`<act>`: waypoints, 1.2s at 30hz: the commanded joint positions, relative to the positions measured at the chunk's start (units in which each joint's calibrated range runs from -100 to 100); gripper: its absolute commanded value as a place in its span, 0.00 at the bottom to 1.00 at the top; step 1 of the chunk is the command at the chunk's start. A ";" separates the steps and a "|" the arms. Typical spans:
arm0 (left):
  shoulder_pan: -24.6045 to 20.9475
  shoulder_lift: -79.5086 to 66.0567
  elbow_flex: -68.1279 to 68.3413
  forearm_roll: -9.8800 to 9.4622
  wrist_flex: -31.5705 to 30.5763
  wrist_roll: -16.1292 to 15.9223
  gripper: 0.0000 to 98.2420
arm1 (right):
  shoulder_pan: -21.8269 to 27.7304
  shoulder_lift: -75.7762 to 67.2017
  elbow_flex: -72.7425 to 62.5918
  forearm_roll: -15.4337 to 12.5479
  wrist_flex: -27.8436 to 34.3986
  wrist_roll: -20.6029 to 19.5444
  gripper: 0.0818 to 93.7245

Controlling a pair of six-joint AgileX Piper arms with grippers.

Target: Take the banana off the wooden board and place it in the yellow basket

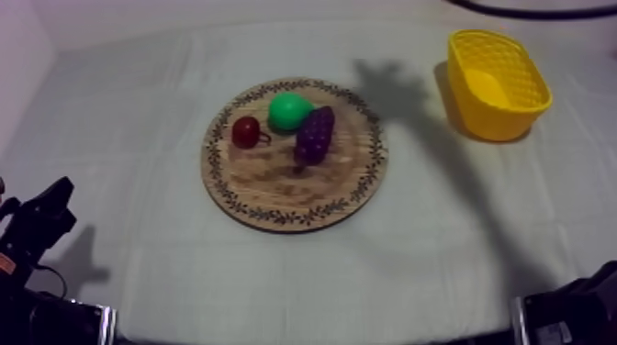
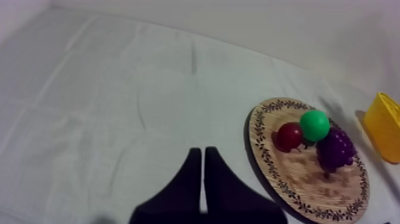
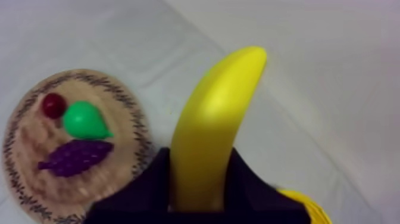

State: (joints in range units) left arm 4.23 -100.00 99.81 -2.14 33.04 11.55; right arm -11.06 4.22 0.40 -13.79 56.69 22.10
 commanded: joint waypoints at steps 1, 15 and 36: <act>0.00 0.00 -0.03 -0.03 0.02 -0.01 0.00 | 4.42 1.06 -0.21 0.04 -0.56 -0.12 0.08; 0.00 0.00 -0.03 -0.03 0.02 0.02 0.00 | 11.57 9.33 4.34 1.49 -6.88 -0.94 0.10; 0.00 0.00 -0.03 -0.03 0.02 0.03 0.00 | 14.76 8.04 11.70 1.81 -8.55 -2.40 0.48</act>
State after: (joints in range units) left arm 4.23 -100.00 99.81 -2.14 33.05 11.59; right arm 3.71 13.16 11.92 -11.70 47.73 19.80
